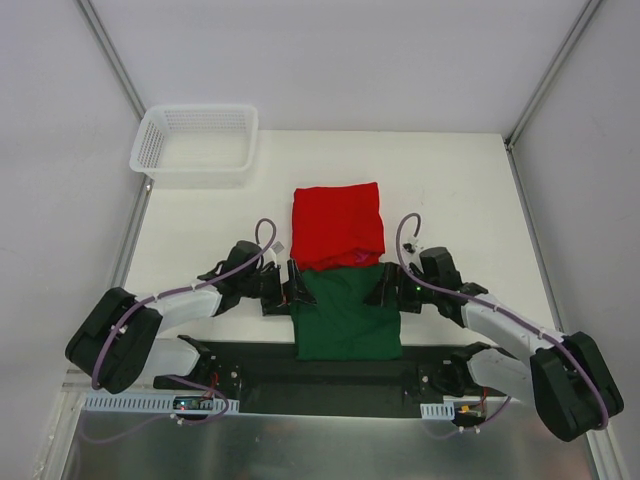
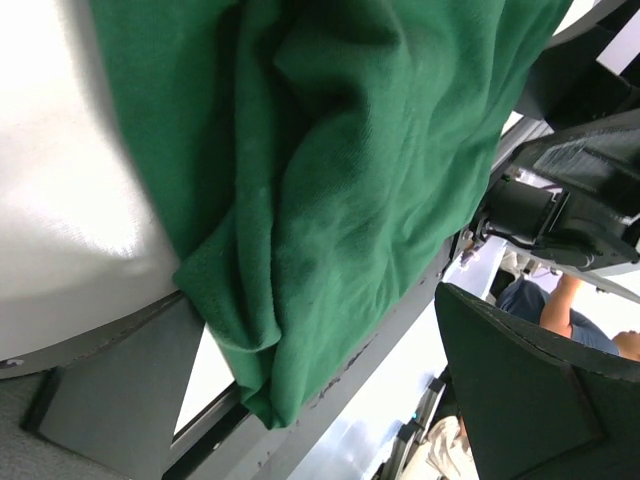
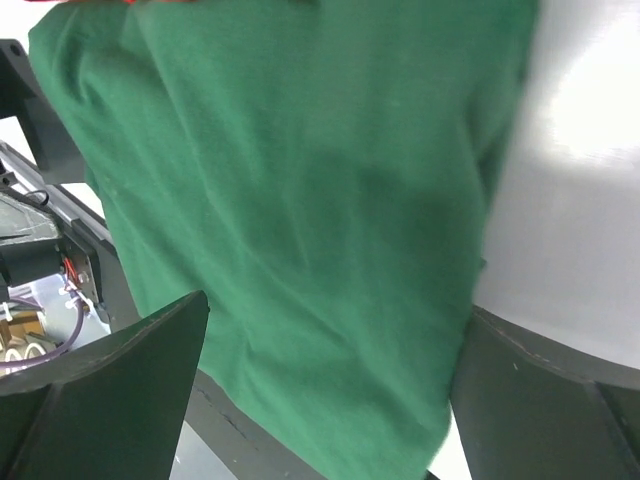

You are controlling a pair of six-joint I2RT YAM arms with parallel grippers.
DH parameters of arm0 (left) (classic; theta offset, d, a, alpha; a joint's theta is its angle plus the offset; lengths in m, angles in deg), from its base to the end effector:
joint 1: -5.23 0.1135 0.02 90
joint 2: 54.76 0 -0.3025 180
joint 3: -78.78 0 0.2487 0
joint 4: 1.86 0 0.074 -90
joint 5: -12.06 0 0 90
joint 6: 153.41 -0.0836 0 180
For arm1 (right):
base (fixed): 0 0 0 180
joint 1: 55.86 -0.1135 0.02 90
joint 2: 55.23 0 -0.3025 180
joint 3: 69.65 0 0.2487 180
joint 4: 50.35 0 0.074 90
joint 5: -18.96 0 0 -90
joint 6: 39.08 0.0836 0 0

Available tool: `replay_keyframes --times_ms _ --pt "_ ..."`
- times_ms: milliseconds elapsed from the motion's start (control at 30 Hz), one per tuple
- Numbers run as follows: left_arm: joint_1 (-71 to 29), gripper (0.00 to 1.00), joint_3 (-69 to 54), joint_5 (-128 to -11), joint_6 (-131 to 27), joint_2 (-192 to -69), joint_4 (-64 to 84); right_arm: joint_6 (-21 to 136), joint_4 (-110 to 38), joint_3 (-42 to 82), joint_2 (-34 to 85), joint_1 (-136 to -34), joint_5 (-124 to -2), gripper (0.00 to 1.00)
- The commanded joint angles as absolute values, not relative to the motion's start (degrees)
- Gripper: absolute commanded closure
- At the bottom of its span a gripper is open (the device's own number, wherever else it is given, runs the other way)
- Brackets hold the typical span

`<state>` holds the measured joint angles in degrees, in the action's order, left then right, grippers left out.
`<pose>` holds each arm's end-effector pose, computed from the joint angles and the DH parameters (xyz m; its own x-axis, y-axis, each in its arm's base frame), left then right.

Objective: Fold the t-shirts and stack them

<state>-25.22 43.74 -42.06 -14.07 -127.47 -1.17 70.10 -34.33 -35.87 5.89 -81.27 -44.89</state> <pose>0.1804 -0.1629 0.1624 -0.9606 -0.1483 -0.2350 0.1198 0.5419 -0.8318 0.1677 0.1205 0.1618 -0.8074 -0.0570 -0.5873 -0.4334 0.7327 0.5247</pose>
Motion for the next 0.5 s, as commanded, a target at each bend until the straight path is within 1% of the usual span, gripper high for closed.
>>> replay_keyframes --times_ms 0,233,367,467 --pt "-26.9 0.01 42.8 -44.5 -14.5 -129.4 -1.7 73.2 -26.5 -39.1 10.4 -86.7 -51.1 0.04" --pt "-27.3 0.01 42.7 -44.5 -14.7 -129.3 -1.5 77.9 -22.8 -38.5 10.4 -94.3 -56.2 0.04" --pt "-27.4 0.01 42.8 -44.4 -15.0 -128.2 -0.2 79.8 -17.4 -39.3 8.5 -96.2 -59.6 0.04" --pt "-27.4 0.01 42.6 -45.0 -16.0 -126.9 1.4 80.8 -14.2 -39.9 4.9 -96.3 -62.0 0.04"
